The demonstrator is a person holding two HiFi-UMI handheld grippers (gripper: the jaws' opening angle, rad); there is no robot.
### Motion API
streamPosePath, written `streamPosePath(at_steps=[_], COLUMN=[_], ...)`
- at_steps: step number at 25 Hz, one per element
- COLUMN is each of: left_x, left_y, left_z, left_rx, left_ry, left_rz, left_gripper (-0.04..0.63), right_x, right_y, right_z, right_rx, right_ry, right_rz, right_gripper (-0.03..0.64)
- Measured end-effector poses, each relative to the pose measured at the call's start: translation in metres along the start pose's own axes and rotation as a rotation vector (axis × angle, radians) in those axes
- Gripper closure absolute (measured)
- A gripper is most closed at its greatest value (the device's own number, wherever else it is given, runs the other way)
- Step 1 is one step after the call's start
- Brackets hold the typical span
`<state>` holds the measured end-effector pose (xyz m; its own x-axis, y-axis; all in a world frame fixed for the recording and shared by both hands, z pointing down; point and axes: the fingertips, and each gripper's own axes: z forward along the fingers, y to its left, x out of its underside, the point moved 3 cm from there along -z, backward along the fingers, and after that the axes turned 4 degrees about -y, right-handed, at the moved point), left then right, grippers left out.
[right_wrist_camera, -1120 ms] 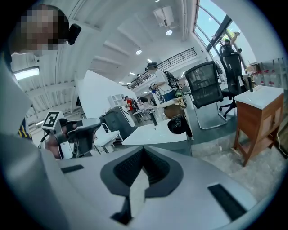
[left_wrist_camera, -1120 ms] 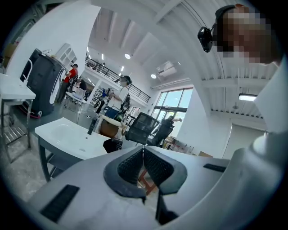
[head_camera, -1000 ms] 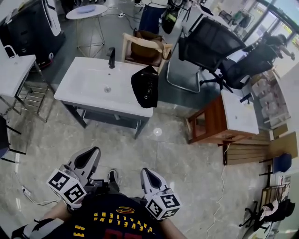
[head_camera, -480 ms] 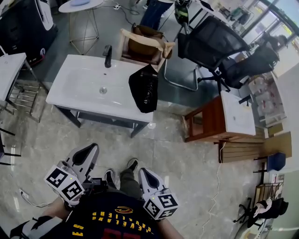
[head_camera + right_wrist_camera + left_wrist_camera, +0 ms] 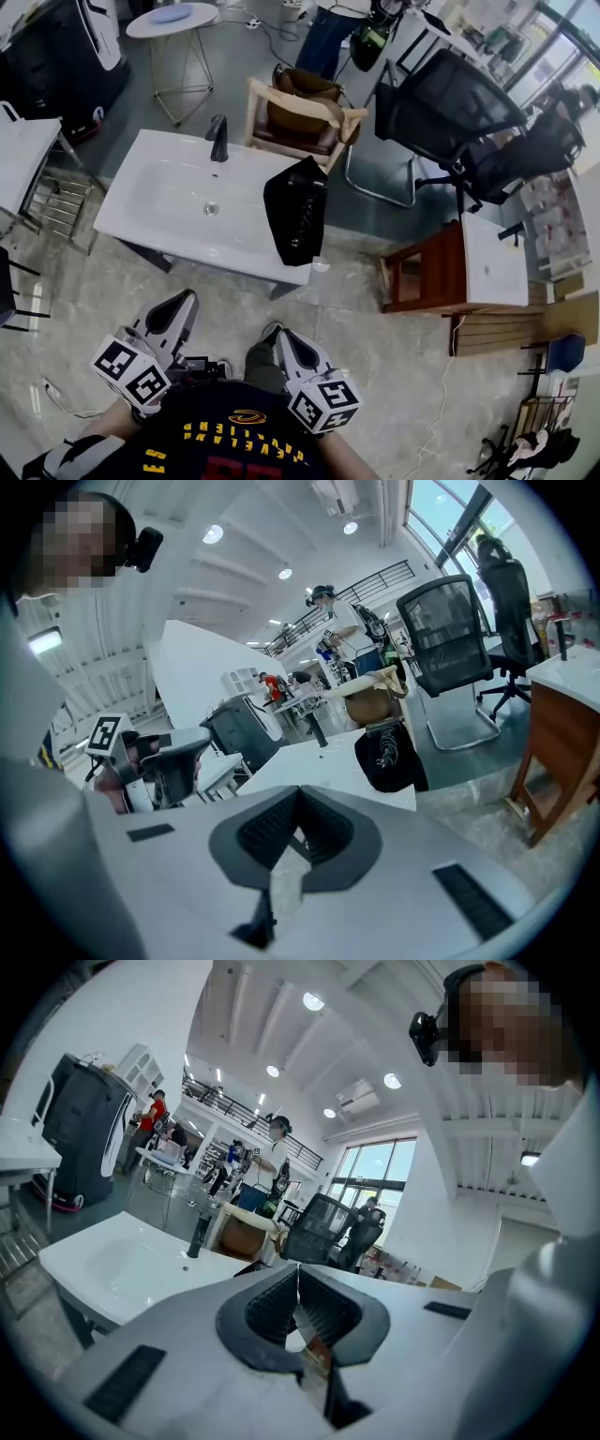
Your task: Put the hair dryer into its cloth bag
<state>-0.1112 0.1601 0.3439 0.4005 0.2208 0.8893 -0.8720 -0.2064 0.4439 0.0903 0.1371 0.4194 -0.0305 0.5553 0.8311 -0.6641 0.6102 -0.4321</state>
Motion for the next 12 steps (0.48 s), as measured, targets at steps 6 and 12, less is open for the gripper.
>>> streamPosePath(at_steps=[6, 12], left_x=[-0.011, -0.012], left_y=[0.006, 0.011], left_z=[0.067, 0.128], left_rx=[-0.028, -0.035], left_ry=[0.006, 0.063], left_rz=[0.010, 0.121], left_gripper=[0.588, 0.588], right_x=[-0.035, -0.061], right_y=[-0.050, -0.104], right_z=[0.042, 0.073], right_rx=[-0.028, -0.026], right_ry=[0.038, 0.059], right_rz=[0.028, 0.118], right_gripper=[0.610, 0.610])
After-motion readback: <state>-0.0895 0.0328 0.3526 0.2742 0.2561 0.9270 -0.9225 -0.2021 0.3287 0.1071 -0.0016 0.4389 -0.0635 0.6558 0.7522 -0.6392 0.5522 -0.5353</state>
